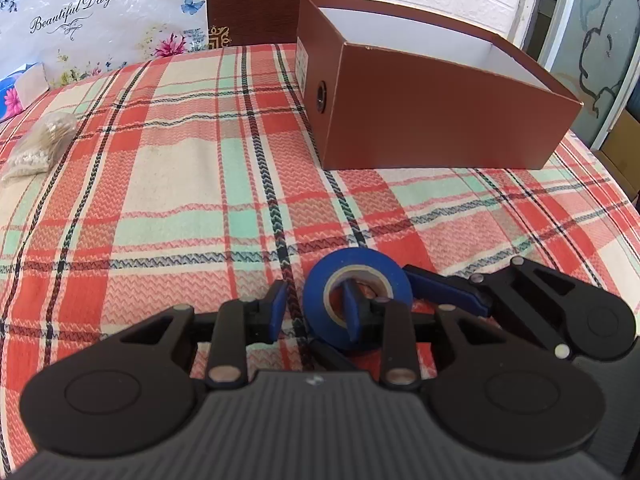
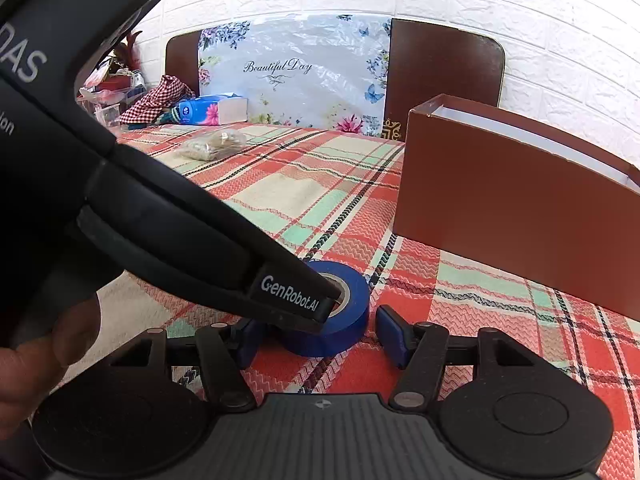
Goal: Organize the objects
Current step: 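Close the left gripper on the blue tape while the right gripper releases it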
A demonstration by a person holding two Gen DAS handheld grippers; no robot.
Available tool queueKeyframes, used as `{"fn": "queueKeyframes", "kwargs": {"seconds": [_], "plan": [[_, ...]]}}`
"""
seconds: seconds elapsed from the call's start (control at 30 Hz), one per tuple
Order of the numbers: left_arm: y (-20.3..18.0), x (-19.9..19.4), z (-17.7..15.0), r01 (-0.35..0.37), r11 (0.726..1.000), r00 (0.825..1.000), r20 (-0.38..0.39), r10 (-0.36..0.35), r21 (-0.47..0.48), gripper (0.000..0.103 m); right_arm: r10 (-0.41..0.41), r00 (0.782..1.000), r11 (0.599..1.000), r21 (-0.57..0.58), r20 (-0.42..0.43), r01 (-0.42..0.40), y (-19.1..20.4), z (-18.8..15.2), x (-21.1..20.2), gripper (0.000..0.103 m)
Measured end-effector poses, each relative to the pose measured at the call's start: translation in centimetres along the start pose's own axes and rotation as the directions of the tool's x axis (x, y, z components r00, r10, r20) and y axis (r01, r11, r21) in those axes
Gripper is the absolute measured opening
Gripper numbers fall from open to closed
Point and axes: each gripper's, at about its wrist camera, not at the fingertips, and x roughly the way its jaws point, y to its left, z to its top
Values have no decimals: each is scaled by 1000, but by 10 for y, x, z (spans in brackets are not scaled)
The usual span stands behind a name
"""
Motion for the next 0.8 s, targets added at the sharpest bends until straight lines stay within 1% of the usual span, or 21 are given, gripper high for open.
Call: {"fn": "queueKeyframes", "kwargs": {"seconds": [0.3,0.67,0.77,0.8], "plan": [[1,-1,-2,5,1000,1000,4,-5,-5,37,2,1000,1000,4,0,-2,-1,-1,0,64],[5,0,-3,13,1000,1000,21,-13,6,42,9,1000,1000,3,-1,-9,-7,-1,1,66],[9,-1,-3,14,1000,1000,26,-14,9,44,12,1000,1000,2,-1,-12,-9,-1,2,67],[10,-2,-3,3,1000,1000,28,-3,7,49,12,1000,1000,1,-1,-12,-9,-1,2,67]]}}
